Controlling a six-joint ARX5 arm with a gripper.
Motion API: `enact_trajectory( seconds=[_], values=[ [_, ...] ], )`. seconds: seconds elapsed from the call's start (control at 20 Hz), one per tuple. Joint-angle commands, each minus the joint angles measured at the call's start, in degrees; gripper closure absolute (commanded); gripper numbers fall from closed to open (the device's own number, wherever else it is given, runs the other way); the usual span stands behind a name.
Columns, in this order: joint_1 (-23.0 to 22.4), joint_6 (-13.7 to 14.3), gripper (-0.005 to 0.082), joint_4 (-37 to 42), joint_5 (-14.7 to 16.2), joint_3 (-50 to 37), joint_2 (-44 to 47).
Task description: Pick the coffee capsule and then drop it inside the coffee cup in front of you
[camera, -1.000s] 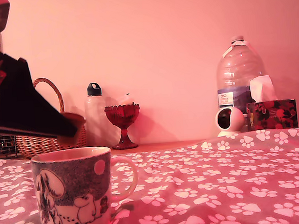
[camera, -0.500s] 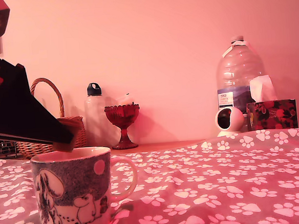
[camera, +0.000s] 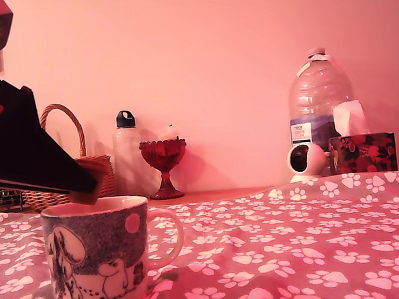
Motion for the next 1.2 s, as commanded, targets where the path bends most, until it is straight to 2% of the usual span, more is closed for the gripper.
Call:
enact_trajectory(
  seconds=[0.0, 0.2, 0.3, 0.35, 0.4, 0.5, 0.55, 0.6, 1.05, 1.15],
  values=[
    [-0.11, -0.74, 0.0579, 0.42, -0.02, -1.29, -0.15],
    [-0.09, -1.51, 0.0571, 0.42, -0.11, -1.29, -0.15],
    [-0.09, -3.65, 0.0569, 0.59, -0.81, -1.29, -0.15],
    [-0.09, -3.82, 0.0551, 0.57, -0.79, -1.29, -0.15],
    [-0.09, -4.02, 0.047, 0.55, -0.77, -1.29, -0.15],
    [-0.09, -4.13, 0.0164, 0.85, -0.83, -1.29, -0.15],
    [-0.09, -4.22, 0.0079, 0.85, -0.87, -1.29, -0.15],
    [-0.09, -4.22, 0.0057, 0.83, -0.87, -1.29, -0.15],
    [-0.09, -4.39, 0.0064, 0.87, -0.85, -1.29, -0.26],
    [-0.09, -4.39, 0.0105, 0.94, -0.83, -1.27, -0.28]
  ],
)
